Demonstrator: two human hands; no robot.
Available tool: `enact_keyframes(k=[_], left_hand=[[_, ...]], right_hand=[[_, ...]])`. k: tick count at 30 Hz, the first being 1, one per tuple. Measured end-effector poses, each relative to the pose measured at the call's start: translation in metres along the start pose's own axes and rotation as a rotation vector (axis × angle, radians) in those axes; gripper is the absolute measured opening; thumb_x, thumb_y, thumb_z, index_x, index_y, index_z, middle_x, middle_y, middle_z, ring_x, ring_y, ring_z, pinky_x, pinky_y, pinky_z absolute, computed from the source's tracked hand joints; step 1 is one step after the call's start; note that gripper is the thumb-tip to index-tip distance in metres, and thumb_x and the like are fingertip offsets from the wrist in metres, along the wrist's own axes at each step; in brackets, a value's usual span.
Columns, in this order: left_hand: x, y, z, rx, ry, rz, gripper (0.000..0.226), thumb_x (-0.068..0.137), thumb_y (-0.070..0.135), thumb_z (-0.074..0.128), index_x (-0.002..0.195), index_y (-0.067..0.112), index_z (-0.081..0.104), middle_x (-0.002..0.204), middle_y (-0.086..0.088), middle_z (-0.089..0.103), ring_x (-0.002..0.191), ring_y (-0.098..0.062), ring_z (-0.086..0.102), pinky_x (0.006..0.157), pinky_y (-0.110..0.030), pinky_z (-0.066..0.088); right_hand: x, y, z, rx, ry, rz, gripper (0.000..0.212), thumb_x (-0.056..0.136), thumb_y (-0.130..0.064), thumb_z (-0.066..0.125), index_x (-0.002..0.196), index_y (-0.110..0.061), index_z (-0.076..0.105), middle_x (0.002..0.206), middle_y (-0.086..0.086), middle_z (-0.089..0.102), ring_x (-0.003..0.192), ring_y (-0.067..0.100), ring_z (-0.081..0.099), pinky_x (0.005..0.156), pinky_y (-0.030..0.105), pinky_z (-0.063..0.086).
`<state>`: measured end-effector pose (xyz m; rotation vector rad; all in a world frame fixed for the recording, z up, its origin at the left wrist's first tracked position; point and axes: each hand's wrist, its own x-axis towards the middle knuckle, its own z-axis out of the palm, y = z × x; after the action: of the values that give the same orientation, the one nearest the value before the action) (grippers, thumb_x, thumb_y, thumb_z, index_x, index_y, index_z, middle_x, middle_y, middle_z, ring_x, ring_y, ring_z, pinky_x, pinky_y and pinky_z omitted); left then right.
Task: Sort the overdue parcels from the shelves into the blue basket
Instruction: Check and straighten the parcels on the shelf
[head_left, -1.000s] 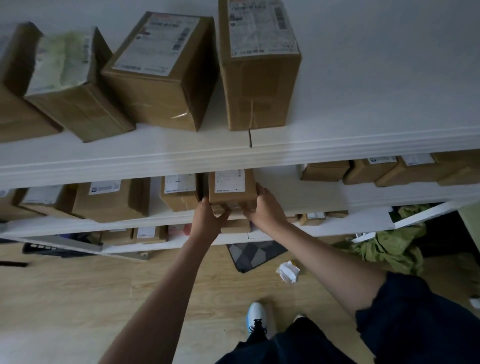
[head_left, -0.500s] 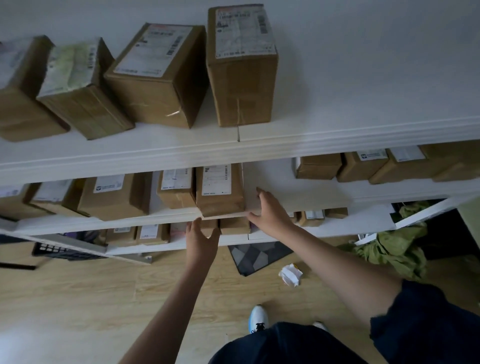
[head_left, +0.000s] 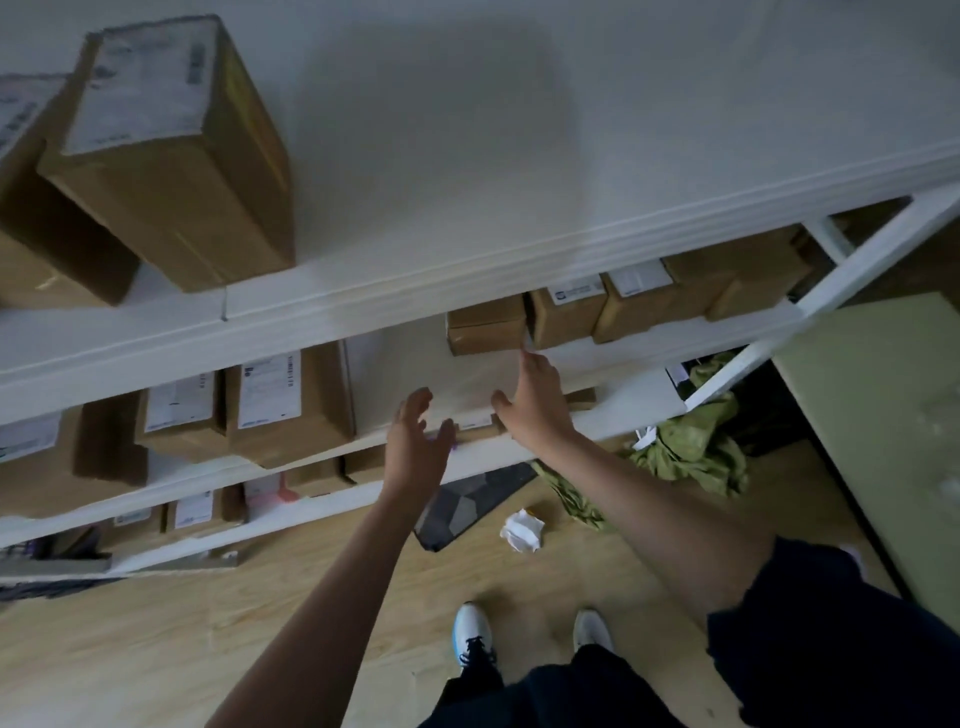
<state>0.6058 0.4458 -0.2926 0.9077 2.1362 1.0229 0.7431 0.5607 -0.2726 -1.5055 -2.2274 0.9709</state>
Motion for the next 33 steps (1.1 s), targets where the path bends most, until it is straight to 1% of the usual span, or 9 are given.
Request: enact_keyframes(k=[6, 10, 14, 16, 18, 23, 28, 30, 33], left_hand=[[0.062, 0.024, 0.017, 0.069, 0.027, -0.02, 0.069, 0.093, 0.02, 0.071, 0.152, 0.016, 0.036, 0.152, -0.007, 0.046, 0.134, -0.028, 0.05, 0.109, -0.046, 0.046], [0.087, 0.035, 0.022, 0.085, 0.062, -0.033, 0.076, 0.089, 0.018, 0.075, 0.153, 0.013, 0.035, 0.149, -0.012, 0.047, 0.128, -0.031, 0.053, 0.098, -0.033, 0.044], [0.101, 0.046, 0.026, 0.119, 0.048, 0.016, 0.068, 0.085, 0.015, 0.077, 0.144, 0.01, 0.043, 0.134, -0.016, 0.058, 0.118, -0.034, 0.057, 0.083, -0.031, 0.041], [0.101, 0.048, 0.028, 0.129, 0.027, 0.037, 0.063, 0.083, 0.017, 0.078, 0.138, 0.01, 0.047, 0.128, -0.014, 0.06, 0.114, -0.033, 0.059, 0.085, -0.033, 0.045], [0.096, 0.046, 0.029, 0.092, 0.004, 0.027, 0.066, 0.083, 0.019, 0.079, 0.14, 0.014, 0.045, 0.128, -0.009, 0.059, 0.114, -0.027, 0.058, 0.09, -0.034, 0.048], [0.056, 0.027, 0.027, 0.087, -0.032, 0.056, 0.084, 0.083, 0.021, 0.08, 0.152, 0.019, 0.032, 0.136, -0.007, 0.055, 0.121, -0.023, 0.055, 0.1, -0.038, 0.049], [0.009, 0.003, 0.023, 0.066, -0.056, 0.078, 0.08, 0.081, 0.019, 0.082, 0.147, 0.028, 0.037, 0.127, 0.003, 0.055, 0.108, -0.012, 0.059, 0.096, -0.041, 0.057], [0.0, 0.0, 0.018, 0.101, -0.045, 0.103, 0.086, 0.082, 0.02, 0.082, 0.151, 0.028, 0.031, 0.139, 0.002, 0.049, 0.12, -0.017, 0.055, 0.101, -0.044, 0.054], [-0.003, 0.009, 0.006, 0.21, -0.032, 0.208, 0.098, 0.085, 0.014, 0.079, 0.159, 0.021, 0.014, 0.161, -0.003, 0.024, 0.145, -0.026, 0.034, 0.119, -0.044, 0.036]], right_hand=[[0.024, 0.017, -0.006, 0.055, -0.017, 0.088, 0.075, 0.093, -0.023, 0.07, 0.153, -0.004, 0.03, 0.144, 0.016, 0.044, 0.132, 0.032, 0.045, 0.106, 0.04, 0.045], [0.045, 0.013, -0.013, 0.122, -0.045, 0.107, 0.07, 0.094, -0.022, 0.07, 0.151, -0.004, 0.034, 0.147, 0.015, 0.044, 0.135, 0.031, 0.044, 0.109, 0.037, 0.039], [0.061, 0.007, -0.016, 0.183, -0.028, 0.118, 0.039, 0.09, -0.022, 0.071, 0.123, -0.01, 0.053, 0.119, 0.007, 0.056, 0.113, 0.027, 0.056, 0.082, 0.027, 0.042], [0.064, 0.004, -0.017, 0.192, -0.044, 0.103, 0.024, 0.09, -0.021, 0.07, 0.106, -0.013, 0.053, 0.101, 0.002, 0.056, 0.096, 0.022, 0.058, 0.066, 0.02, 0.037], [0.061, 0.003, -0.017, 0.183, -0.062, 0.067, 0.023, 0.09, -0.021, 0.07, 0.101, -0.015, 0.051, 0.096, 0.0, 0.054, 0.089, 0.019, 0.056, 0.061, 0.019, 0.034], [0.024, 0.014, -0.006, 0.12, -0.109, 0.002, 0.048, 0.09, -0.025, 0.072, 0.13, -0.009, 0.051, 0.117, 0.005, 0.054, 0.104, 0.02, 0.056, 0.08, 0.024, 0.041], [-0.024, 0.03, 0.007, 0.124, -0.095, -0.038, 0.064, 0.09, -0.023, 0.074, 0.145, -0.013, 0.043, 0.13, 0.005, 0.054, 0.119, 0.019, 0.056, 0.093, 0.023, 0.046], [-0.036, 0.031, 0.011, 0.148, -0.125, 0.028, 0.059, 0.09, -0.021, 0.074, 0.143, -0.013, 0.049, 0.132, 0.004, 0.056, 0.122, 0.018, 0.055, 0.091, 0.019, 0.04], [-0.041, 0.029, 0.013, 0.288, -0.206, 0.243, 0.056, 0.093, -0.022, 0.071, 0.143, -0.01, 0.051, 0.139, 0.004, 0.059, 0.127, 0.02, 0.057, 0.097, 0.023, 0.041]])
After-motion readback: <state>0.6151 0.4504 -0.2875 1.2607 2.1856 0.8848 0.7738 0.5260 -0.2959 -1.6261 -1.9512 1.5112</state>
